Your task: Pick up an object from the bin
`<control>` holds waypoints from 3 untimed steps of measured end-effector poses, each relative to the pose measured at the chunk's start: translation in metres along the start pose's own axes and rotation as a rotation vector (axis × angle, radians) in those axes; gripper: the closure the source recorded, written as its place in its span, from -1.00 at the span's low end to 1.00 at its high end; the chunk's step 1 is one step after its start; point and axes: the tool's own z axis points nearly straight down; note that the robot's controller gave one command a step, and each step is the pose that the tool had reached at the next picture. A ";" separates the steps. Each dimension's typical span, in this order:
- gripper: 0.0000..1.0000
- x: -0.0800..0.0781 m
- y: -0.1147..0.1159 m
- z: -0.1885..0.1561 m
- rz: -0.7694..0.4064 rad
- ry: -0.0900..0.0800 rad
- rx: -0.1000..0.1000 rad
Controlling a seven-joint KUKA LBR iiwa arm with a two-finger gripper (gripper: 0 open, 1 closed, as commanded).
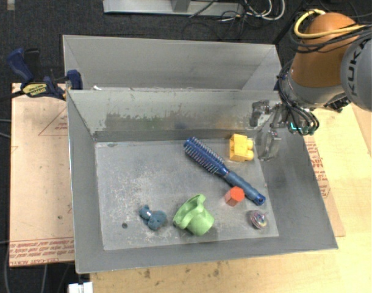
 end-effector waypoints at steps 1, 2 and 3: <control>-1.00 0.038 0.032 0.100 0.132 -0.007 0.000; -1.00 0.082 0.067 0.103 0.137 -0.007 -0.002; 1.00 0.081 0.064 0.105 0.138 -0.006 0.000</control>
Offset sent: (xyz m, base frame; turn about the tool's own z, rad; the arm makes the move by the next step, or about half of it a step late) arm -0.0391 0.0311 -0.1008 0.1322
